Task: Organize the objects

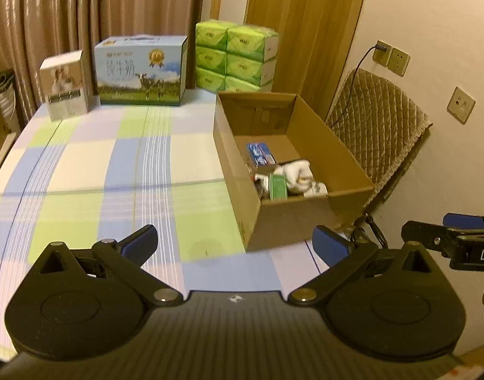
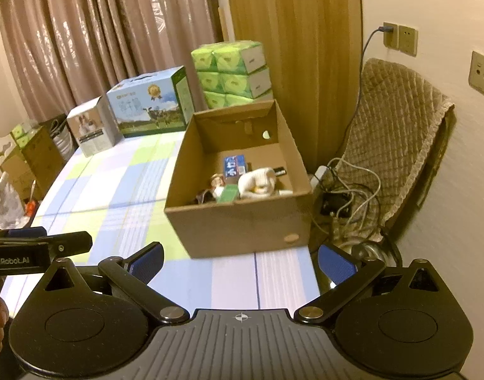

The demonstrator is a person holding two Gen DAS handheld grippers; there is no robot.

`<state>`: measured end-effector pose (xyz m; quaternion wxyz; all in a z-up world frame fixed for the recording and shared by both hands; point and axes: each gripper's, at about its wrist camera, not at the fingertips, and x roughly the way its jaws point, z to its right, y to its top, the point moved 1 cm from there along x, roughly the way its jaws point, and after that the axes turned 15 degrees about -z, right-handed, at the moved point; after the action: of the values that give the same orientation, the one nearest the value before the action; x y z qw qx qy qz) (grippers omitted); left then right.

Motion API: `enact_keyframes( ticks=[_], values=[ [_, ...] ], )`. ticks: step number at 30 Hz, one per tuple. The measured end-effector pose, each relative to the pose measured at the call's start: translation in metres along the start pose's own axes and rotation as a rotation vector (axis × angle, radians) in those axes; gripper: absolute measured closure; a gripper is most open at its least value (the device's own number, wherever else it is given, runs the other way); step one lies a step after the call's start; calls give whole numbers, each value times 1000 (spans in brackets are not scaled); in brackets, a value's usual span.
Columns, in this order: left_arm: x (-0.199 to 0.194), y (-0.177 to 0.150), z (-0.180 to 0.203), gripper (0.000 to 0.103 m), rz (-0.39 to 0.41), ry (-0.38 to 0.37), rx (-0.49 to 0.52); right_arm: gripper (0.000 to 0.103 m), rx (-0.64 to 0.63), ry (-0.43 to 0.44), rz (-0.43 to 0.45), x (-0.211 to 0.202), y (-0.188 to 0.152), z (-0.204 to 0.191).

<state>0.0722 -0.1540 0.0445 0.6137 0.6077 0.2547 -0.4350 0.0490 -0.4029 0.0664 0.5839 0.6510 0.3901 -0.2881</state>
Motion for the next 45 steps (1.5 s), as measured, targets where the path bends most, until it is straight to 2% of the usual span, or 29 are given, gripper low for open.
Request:
enact_keyframes(
  ticks=[8, 17, 45],
  values=[
    [-19, -35, 4, 1, -14, -9, 0, 2, -10, -12, -2, -11, -26, -8],
    [-31, -56, -2, 1, -18, -5, -9, 2, -25, -21, -2, -11, -35, -17],
    [-18, -55, -10, 1, -45, -9, -33, 2, -21, -16, -38, 7, -34, -20]
  ],
)
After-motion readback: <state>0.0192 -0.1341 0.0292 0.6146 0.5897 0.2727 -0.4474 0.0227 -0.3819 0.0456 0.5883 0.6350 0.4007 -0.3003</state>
